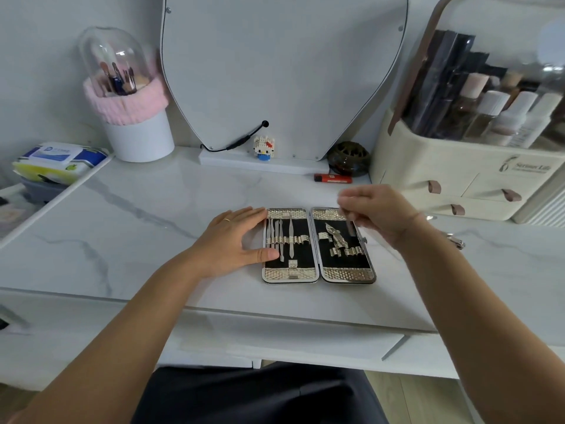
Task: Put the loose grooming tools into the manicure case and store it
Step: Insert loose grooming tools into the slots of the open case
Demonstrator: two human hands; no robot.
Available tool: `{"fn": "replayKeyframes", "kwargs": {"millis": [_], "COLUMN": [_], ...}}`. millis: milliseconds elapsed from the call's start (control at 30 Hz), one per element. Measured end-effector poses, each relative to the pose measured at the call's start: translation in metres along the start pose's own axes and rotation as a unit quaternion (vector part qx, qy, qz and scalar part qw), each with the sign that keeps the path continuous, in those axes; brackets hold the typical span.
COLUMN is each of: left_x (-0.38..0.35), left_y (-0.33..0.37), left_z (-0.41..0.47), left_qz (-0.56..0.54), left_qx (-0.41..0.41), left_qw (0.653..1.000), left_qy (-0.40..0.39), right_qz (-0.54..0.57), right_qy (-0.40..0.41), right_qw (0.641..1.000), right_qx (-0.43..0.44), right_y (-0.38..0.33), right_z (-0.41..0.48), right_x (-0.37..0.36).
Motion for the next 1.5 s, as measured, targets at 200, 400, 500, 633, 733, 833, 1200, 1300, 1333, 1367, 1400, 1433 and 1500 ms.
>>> {"fn": "replayKeyframes", "kwargs": {"millis": [200, 400, 500, 633, 733, 833, 1200, 1300, 1333, 1367, 1400, 1433, 1500], "left_x": [0.002, 0.003, 0.003, 0.002, 0.002, 0.002, 0.004, 0.005, 0.005, 0.005, 0.004, 0.004, 0.003], "left_y": [0.002, 0.005, 0.004, 0.003, 0.002, 0.002, 0.005, 0.006, 0.006, 0.006, 0.006, 0.005, 0.004], "left_z": [0.0, -0.001, -0.001, 0.0, 0.0, 0.0, -0.001, -0.002, -0.002, -0.002, -0.002, -0.002, -0.001], "left_qz": [0.013, 0.013, 0.014, 0.013, 0.009, 0.006, 0.0, -0.007, -0.007, -0.006, -0.005, -0.003, -0.003], "left_qx": [-0.001, -0.001, 0.002, 0.003, 0.001, -0.002, -0.003, -0.001, 0.0, 0.0, 0.001, 0.002, 0.002], "left_qw": [1.0, 1.0, 1.0, 1.0, 1.0, 1.0, 1.0, 1.0, 1.0, 1.0, 1.0, 1.0, 1.0], "left_qy": [-0.002, -0.001, -0.004, -0.006, -0.005, -0.004, 0.002, 0.002, 0.001, 0.001, 0.001, 0.0, -0.002], "right_qz": [0.0, -0.063, -0.085, -0.136, -0.185, -0.212, -0.017, 0.009, 0.02, 0.029, 0.035, 0.038, 0.033], "right_qy": [-0.053, -0.08, -0.092, -0.098, -0.101, -0.078, -0.025, -0.017, -0.016, -0.016, -0.015, -0.011, 0.002], "right_qw": [0.999, 0.995, 0.992, 0.986, 0.977, 0.973, 0.999, 1.0, 0.999, 0.999, 0.999, 0.999, 0.999], "right_qx": [0.011, 0.01, 0.005, 0.017, 0.026, 0.044, -0.017, -0.022, -0.025, -0.026, -0.026, -0.024, -0.017], "right_y": [-0.008, -0.004, -0.002, -0.005, -0.004, -0.003, 0.003, 0.005, 0.006, 0.006, 0.006, 0.006, 0.006], "right_z": [0.022, 0.039, 0.046, 0.053, 0.054, 0.055, 0.051, 0.051, 0.051, 0.051, 0.051, 0.052, 0.054], "right_x": [-0.059, -0.076, -0.076, -0.069, -0.068, -0.07, -0.072, -0.07, -0.07, -0.069, -0.069, -0.068, -0.067]}}
Point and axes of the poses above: each hand's wrist, its own z-axis towards the middle knuckle, its own x-axis out of the back of the hand, y = z × x, the point moved 5 cm from there along z, towards the middle knuckle, and after that the axes turned 6 degrees about z, right-handed, at the moved point
